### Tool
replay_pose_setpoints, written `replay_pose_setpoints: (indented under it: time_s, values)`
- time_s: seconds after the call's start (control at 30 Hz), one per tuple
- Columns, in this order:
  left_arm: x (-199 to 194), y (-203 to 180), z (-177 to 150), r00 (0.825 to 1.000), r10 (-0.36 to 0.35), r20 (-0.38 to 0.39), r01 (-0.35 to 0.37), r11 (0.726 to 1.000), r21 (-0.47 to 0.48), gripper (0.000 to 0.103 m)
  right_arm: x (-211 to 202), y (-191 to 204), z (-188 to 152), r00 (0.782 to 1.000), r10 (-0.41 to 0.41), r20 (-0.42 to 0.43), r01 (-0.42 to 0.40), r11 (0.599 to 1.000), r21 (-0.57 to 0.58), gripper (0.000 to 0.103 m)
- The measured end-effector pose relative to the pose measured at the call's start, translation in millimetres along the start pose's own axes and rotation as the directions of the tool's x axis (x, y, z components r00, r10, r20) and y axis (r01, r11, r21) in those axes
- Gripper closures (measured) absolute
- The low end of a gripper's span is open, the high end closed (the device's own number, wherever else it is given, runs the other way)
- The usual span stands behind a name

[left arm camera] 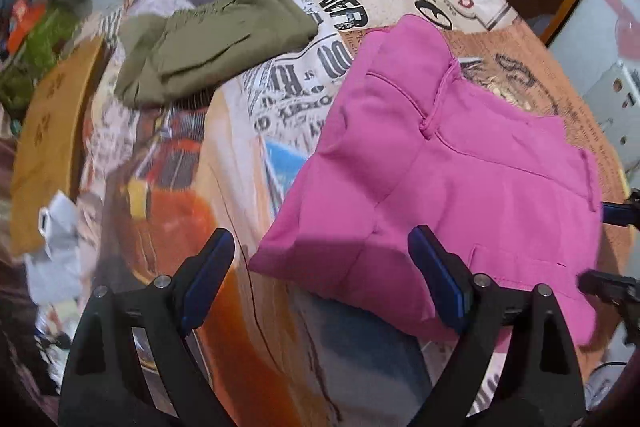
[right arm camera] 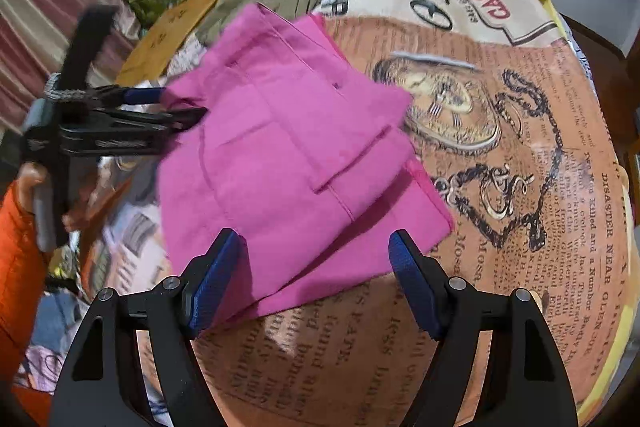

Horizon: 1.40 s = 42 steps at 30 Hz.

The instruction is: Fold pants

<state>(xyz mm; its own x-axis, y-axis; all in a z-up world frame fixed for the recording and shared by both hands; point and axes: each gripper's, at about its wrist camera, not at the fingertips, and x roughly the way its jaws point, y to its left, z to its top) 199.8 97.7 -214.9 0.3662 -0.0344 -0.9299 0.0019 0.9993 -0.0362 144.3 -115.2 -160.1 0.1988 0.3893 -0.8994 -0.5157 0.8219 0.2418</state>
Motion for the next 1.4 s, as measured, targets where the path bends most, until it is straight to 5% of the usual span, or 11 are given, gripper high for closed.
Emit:
replay_pose_setpoints:
  time_s: [0.1, 0.2, 0.33, 0.57, 0.8, 0.93, 1.17, 1.4]
  values:
    - [-3, 3, -1, 1.0, -0.006, 0.003, 0.006, 1.0, -0.026, 0.01, 0, -7, 0, 0.996, -0.09, 0.025, 0.091, 0.995, -0.04, 0.028]
    - [-12, 7, 4, 0.999, -0.016, 0.028, 0.017, 0.999, -0.04, 0.011, 4, -24, 0, 0.994, -0.107, 0.01, 0.107, 0.994, -0.016, 0.027]
    - [-24, 22, 12, 0.994, 0.073, 0.082, -0.069, 0.996, -0.053, 0.009, 9, -43, 0, 0.994, -0.11, 0.011, 0.109, 0.994, 0.024, 0.027]
    - [-4, 31, 5, 0.997, 0.069, 0.041, -0.069, 0.998, -0.004, 0.003, 25, -51, 19, 0.994, -0.105, -0.001, 0.105, 0.994, 0.005, 0.024]
    - [5, 38, -4, 0.999, -0.045, -0.017, 0.043, 0.994, -0.097, 0.003, 40, -60, 50, 0.987, -0.159, -0.008, 0.158, 0.986, -0.058, 0.023]
    - [5, 30, -6, 0.999, -0.047, -0.009, 0.046, 0.993, -0.105, 0.003, 41, -58, 64, 0.977, -0.214, -0.01, 0.212, 0.972, -0.106, 0.023]
    - [-21, 34, -9, 0.995, -0.021, 0.1, 0.033, 0.992, -0.124, 0.005, 2, -50, 59, 0.995, -0.085, 0.048, 0.086, 0.996, -0.025, 0.029]
    - [-36, 22, -24, 0.99, -0.047, 0.13, 0.059, 0.995, -0.084, 0.031, -8, -19, 32, 0.996, 0.011, 0.087, -0.012, 1.0, 0.009, 0.035]
